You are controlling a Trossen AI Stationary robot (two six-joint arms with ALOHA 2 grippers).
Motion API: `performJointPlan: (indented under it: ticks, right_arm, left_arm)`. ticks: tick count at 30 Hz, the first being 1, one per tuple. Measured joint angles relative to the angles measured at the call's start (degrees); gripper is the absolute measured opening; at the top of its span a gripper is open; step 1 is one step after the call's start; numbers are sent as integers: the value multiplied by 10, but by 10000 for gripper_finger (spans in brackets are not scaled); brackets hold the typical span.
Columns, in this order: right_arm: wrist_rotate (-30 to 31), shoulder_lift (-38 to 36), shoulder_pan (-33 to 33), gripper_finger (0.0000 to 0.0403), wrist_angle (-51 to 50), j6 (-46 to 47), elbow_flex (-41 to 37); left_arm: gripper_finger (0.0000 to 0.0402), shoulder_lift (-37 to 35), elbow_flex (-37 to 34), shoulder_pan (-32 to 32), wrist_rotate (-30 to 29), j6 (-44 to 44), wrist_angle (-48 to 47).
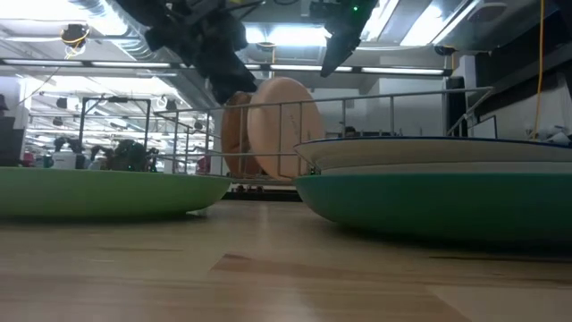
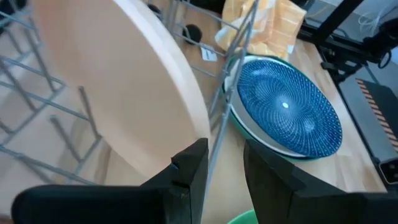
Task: Sort dishes
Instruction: Adjust the plates in the dish rack
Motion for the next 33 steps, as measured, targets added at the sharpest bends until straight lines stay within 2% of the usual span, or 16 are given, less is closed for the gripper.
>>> performJointPlan:
  ticks: [14,26,33]
  right_arm:
    - [-3,0,0,117,0,0,0]
    - [-3,0,0,117,0,0,0]
    - [-4,0,0,117,0,0,0]
  left_arm:
    - [95,3,0,-17,0,-4,0]
    - [95,3,0,-41,-1,32,10]
    - [95,2,0,-34,-8,-17,21]
